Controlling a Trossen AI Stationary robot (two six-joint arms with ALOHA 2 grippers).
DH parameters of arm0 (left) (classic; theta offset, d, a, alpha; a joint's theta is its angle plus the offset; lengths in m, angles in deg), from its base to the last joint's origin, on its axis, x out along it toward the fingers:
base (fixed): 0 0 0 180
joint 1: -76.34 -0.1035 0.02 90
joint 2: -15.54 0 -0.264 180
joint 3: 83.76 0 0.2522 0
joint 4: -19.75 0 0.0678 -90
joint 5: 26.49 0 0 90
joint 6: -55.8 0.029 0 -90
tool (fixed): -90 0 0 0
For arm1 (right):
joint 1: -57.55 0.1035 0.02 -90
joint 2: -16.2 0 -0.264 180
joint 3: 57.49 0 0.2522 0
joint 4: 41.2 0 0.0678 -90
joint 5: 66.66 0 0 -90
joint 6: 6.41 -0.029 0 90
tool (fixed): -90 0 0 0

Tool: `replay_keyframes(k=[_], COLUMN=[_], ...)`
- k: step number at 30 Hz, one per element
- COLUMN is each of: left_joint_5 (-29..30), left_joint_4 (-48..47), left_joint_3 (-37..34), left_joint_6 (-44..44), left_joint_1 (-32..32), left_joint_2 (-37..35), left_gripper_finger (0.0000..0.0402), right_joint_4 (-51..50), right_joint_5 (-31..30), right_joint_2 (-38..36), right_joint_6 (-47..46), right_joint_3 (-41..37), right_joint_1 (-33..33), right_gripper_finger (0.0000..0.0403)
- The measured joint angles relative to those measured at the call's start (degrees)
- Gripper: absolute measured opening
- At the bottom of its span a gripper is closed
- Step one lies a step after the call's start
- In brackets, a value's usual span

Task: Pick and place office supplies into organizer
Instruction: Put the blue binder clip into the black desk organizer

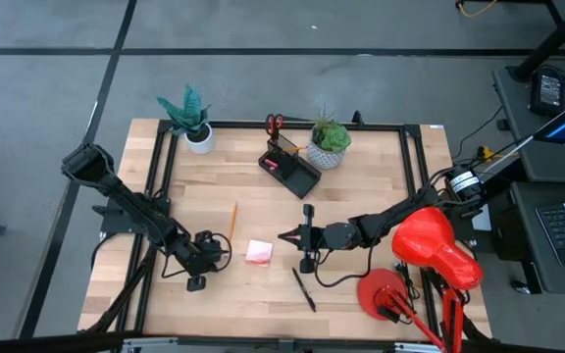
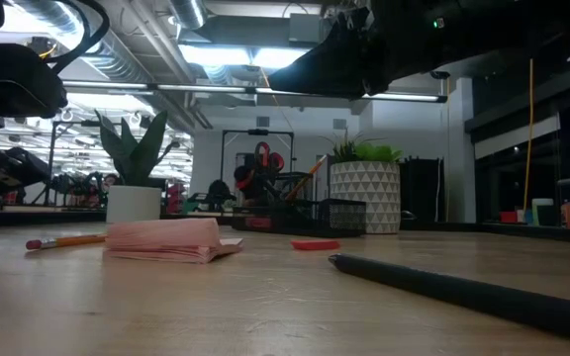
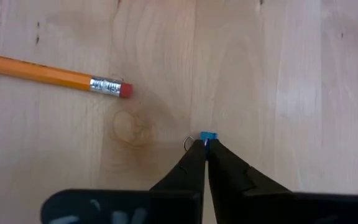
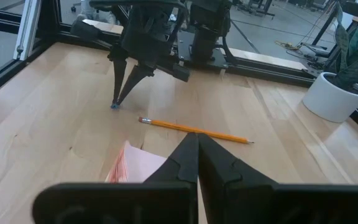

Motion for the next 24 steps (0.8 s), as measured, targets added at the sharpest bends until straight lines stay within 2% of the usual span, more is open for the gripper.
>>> replay_keyframes(k=[15, 24], left_joint_5=[0.2, 2.0], left_joint_4=[5.7, 6.0], left_joint_3=[-0.2, -0.1], left_joint_6=[4.0, 9.0], left_joint_1=[-0.1, -0.1], left_joint_2=[-0.5, -7.3], left_gripper_finger=[0.0001, 0.0001], right_joint_4=[0.0, 0.0], right_joint_5=[0.0, 0.0], right_joint_2=[0.0, 0.0], right_joint_6=[0.2, 0.1], right_joint_3=[0.0, 0.0], right_joint_1=[0.0, 0.0], right_gripper_finger=[0.0008, 0.0008])
